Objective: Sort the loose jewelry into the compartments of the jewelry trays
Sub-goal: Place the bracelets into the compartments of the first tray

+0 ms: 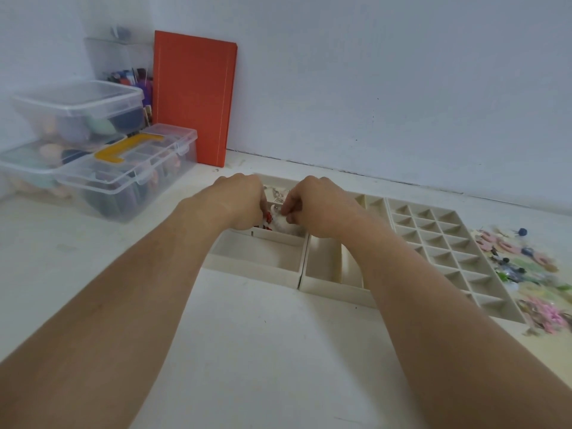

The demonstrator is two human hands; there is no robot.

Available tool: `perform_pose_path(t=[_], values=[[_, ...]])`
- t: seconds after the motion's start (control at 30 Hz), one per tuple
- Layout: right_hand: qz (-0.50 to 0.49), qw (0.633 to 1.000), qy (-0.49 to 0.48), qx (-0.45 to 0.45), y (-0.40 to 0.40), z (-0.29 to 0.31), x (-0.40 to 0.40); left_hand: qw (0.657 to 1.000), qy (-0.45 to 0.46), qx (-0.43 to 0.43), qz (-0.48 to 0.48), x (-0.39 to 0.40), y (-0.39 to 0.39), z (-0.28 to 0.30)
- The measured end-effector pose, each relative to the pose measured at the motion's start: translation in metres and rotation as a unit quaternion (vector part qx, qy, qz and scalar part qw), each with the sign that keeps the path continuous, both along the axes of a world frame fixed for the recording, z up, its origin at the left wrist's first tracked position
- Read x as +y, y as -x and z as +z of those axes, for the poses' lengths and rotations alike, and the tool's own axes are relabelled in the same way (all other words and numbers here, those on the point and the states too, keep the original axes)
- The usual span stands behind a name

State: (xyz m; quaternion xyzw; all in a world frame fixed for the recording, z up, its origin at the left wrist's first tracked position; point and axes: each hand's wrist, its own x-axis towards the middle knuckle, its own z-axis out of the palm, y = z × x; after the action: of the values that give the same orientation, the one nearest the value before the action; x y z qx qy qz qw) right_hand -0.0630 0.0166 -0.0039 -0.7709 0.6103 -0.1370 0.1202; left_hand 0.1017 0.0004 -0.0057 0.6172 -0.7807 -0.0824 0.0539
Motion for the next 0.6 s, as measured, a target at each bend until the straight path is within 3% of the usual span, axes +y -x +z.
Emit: perform_pose_path(t=[0.2, 0.37, 0.6], values=[[0.057, 0.996, -0.054, 0.039, -0.002, 0.001, 0.0, 0.999, 0.027, -0.007, 0.022, -0.003, 0.003, -0.004], [0.019, 1.0, -0.021, 0.001, 0.003, -0.001, -0.004, 0.998, 0.05, -0.018, 0.03, -0.006, 0.005, -0.009], [0.011, 0.997, -0.016, 0.075, 0.004, -0.006, -0.006, 0.999, 0.047, -0.005, 0.024, -0.002, 0.011, -0.007]])
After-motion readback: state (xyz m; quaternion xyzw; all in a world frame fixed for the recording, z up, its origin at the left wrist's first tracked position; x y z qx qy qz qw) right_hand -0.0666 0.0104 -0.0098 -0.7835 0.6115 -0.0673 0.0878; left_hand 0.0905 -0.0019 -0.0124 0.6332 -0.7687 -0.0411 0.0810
